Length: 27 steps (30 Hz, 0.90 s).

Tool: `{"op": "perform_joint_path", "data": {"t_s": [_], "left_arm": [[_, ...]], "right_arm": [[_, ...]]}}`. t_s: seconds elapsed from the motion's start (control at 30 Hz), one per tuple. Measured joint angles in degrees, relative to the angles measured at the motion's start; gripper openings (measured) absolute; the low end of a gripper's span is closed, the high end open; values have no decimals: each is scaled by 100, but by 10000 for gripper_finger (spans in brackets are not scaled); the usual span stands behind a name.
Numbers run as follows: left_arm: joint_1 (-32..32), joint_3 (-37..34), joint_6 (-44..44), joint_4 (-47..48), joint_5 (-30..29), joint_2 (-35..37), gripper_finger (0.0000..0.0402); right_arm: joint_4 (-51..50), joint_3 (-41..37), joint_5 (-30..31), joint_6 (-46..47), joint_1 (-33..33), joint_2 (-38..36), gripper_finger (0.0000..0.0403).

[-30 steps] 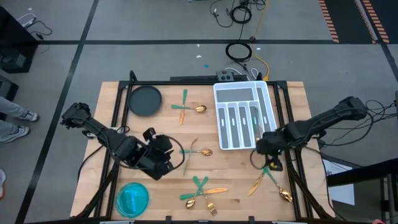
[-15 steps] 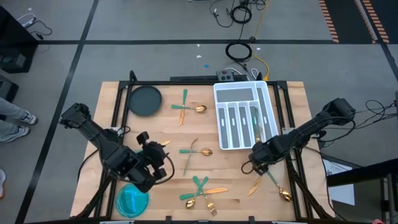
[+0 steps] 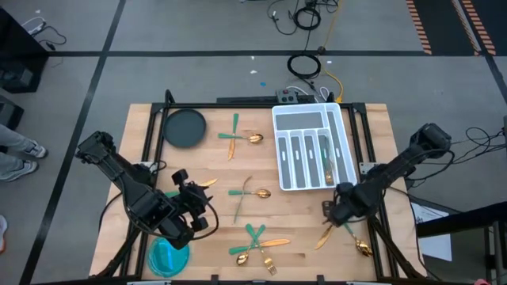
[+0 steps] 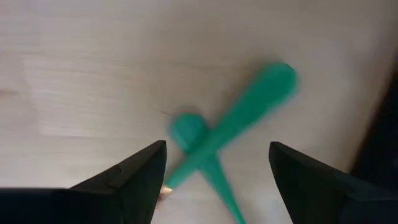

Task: Sort silverware
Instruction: Put the bottom right green knife on the silverware tray

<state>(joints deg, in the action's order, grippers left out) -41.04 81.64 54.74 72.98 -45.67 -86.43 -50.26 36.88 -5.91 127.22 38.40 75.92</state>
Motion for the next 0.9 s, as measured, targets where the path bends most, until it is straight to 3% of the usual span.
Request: {"op": "perform_joint_path", "data": {"t_s": [0.17,0.6,0.9], "left_arm": [[0,-1,-286,1,0,0,150],[2,0,-604,-1,-3,0,150],[98,3,-608,-51,-5,0,150]], "right_arm": [[-54,0,129,581,256,4,277],[1,0,293,759,-289,116,274],[237,25,313,777,-393,646,219]]}}
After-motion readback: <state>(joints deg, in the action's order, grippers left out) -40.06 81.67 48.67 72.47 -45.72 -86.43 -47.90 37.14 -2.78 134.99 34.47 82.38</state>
